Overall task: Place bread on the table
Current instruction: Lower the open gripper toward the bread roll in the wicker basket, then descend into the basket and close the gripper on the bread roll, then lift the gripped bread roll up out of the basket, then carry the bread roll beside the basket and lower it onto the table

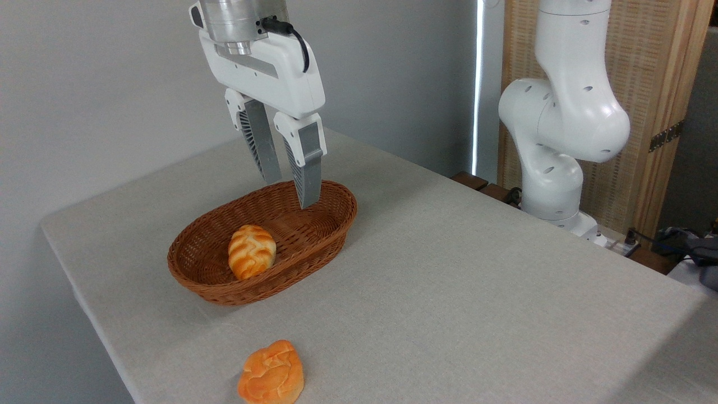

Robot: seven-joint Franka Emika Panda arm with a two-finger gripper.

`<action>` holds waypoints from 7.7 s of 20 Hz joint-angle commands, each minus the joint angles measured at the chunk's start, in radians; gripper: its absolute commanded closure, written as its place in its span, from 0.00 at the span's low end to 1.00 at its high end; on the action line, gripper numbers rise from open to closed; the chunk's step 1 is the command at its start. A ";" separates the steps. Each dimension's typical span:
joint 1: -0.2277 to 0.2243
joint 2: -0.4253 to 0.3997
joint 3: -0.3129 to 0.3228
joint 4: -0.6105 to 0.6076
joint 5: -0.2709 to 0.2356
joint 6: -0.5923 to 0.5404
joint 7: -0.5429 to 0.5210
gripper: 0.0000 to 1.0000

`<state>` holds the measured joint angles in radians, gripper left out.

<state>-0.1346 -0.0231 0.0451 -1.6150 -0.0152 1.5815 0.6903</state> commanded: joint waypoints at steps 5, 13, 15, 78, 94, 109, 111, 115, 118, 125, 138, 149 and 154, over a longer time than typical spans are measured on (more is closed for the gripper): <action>0.003 -0.003 0.006 0.004 -0.003 -0.026 0.020 0.00; 0.003 -0.003 0.002 0.003 -0.003 -0.026 0.018 0.00; 0.003 -0.001 -0.002 0.003 -0.003 -0.026 0.015 0.00; -0.157 0.048 -0.090 -0.505 -0.161 0.795 -1.095 0.00; -0.158 0.069 -0.103 -0.508 -0.151 0.790 -1.016 0.49; -0.152 0.052 -0.094 -0.507 -0.154 0.773 -0.979 0.53; -0.152 0.048 -0.093 -0.507 -0.152 0.772 -0.977 0.53; -0.152 0.040 -0.093 -0.497 -0.155 0.736 -0.970 0.53; -0.151 0.040 -0.091 -0.459 -0.158 0.657 -0.939 0.53; -0.148 0.042 -0.058 -0.355 -0.164 0.436 -0.819 0.53; -0.148 -0.037 0.005 -0.252 -0.151 0.120 -0.146 0.52; -0.140 -0.089 0.076 -0.302 0.087 0.117 0.183 0.43; -0.129 -0.086 0.082 -0.405 0.205 0.117 0.184 0.43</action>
<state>-0.2617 -0.0937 0.1189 -1.9568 0.1309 1.7123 0.8588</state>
